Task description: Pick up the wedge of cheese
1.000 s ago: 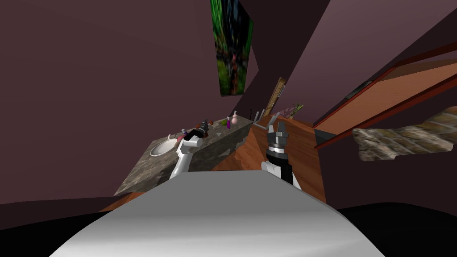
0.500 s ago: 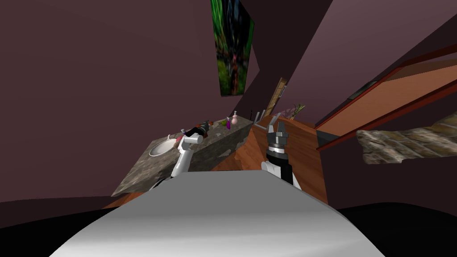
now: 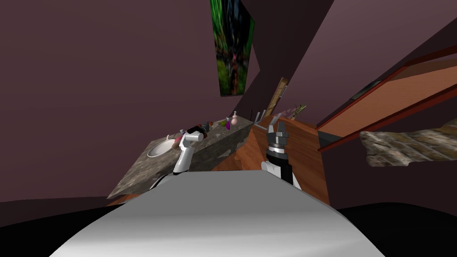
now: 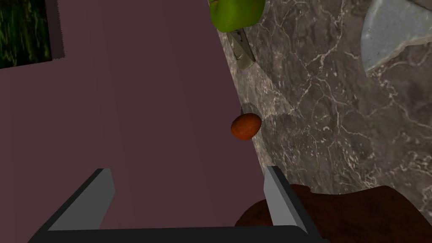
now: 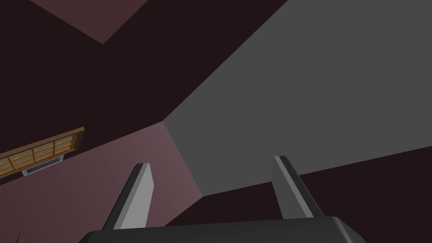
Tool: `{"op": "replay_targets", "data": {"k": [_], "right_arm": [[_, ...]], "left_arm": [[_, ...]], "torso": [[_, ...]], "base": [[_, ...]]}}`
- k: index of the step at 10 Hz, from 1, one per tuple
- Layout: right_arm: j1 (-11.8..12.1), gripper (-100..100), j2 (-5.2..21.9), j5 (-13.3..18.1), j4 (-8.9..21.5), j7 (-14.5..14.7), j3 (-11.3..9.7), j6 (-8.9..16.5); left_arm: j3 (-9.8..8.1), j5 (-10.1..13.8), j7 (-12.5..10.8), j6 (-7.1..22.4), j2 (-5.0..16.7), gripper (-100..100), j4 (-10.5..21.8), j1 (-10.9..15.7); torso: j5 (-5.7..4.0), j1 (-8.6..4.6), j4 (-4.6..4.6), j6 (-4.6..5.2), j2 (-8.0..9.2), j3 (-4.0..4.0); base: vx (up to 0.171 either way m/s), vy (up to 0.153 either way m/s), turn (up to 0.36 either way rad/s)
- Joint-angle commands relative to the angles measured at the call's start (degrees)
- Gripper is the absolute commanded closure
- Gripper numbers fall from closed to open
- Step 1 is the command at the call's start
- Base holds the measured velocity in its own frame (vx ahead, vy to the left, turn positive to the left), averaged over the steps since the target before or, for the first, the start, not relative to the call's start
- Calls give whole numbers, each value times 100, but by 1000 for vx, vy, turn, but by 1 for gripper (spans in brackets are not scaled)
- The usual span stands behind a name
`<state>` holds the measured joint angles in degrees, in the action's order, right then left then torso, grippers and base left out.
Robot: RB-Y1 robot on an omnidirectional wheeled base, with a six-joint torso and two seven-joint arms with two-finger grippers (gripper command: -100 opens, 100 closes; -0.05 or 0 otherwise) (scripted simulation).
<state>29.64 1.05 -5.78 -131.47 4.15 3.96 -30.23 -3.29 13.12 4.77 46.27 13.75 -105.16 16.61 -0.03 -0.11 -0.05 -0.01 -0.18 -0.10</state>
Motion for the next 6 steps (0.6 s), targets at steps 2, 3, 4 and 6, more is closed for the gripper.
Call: {"op": "replay_targets", "data": {"k": [2, 3, 4, 6], "right_arm": [[0, 0, 0, 0, 0, 0, 0, 0], [0, 0, 0, 0, 0, 0, 0, 0], [0, 0, 0, 0, 0, 0, 0, 0], [0, 0, 0, 0, 0, 0, 0, 0]], "left_arm": [[-30, 10, 34, 369, 17, -100, 158, 126], [-87, -9, 88, 566, 26, -100, 387, 334], [-87, -9, 88, 716, 26, -100, 387, 334], [-144, -40, 145, 1014, 32, -100, 620, 533]], "torso": [[0, -1, -1, 0, -1, -1], [1, 4, 0, 0, 6, 3], [0, -1, 0, 1, 2, 1], [1, 6, 1, 0, 8, 3]], "base": [[32, -29, 7], [36, -37, 15], [39, -34, 16], [35, -22, 10]]}}
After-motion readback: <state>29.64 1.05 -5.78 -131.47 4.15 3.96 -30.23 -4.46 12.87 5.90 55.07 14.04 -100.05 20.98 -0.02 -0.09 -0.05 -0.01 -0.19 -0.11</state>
